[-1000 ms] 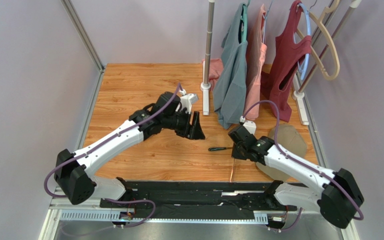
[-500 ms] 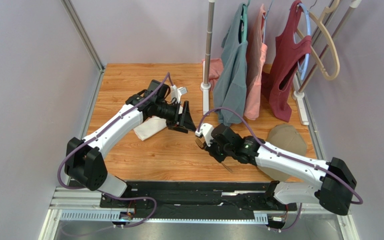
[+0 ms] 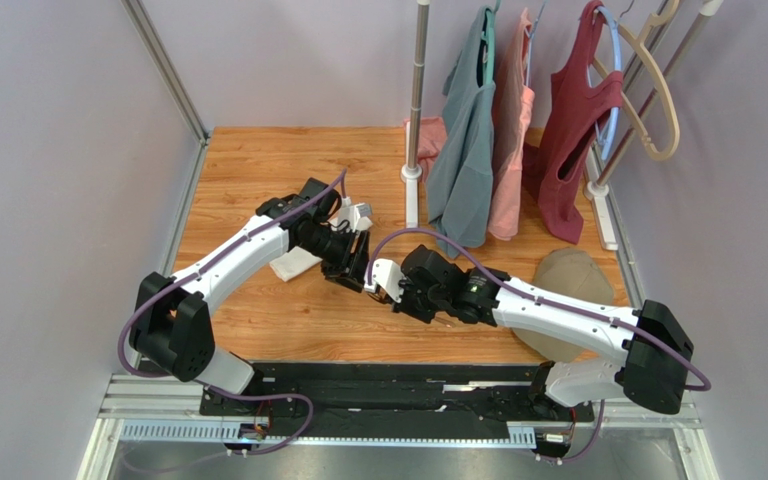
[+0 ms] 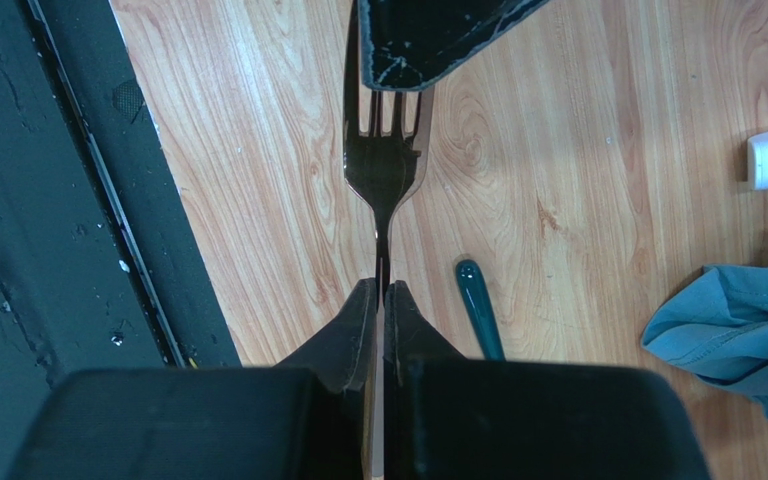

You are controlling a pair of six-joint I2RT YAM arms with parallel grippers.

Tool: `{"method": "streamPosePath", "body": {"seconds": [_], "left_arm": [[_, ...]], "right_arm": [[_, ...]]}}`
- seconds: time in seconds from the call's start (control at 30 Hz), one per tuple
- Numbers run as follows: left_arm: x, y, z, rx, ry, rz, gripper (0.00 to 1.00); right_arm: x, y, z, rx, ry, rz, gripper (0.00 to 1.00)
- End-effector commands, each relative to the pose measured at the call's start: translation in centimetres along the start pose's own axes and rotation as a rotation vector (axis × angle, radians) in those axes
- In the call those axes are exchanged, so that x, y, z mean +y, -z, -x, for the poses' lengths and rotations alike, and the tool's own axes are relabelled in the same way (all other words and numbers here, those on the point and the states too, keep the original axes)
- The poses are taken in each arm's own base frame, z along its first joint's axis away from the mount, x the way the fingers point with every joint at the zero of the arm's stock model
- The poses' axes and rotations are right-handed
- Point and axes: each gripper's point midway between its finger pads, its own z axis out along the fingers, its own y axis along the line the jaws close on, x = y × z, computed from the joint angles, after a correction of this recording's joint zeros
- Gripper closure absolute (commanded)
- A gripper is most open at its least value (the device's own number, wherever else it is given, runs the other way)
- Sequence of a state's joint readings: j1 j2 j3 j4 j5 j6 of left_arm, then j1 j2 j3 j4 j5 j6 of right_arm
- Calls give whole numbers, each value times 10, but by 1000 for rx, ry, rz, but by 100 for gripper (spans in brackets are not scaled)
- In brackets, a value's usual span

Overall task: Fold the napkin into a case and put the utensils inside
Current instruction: Pass from the right arm to the left

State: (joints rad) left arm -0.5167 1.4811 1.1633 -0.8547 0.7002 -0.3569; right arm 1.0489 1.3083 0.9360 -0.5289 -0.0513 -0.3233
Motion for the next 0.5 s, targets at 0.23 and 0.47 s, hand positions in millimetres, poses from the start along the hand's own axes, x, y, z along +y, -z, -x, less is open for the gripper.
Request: {"method": "streamPosePath", "body": {"seconds": [0.23, 0.47], "left_arm": [[-5, -3, -3, -2, -18, -66, 95], [27, 9, 11, -156, 174, -79, 100]], "right_arm": [[-12, 11, 34, -85, 75, -62, 100], [-57, 9, 61, -138, -7, -222, 59]]}}
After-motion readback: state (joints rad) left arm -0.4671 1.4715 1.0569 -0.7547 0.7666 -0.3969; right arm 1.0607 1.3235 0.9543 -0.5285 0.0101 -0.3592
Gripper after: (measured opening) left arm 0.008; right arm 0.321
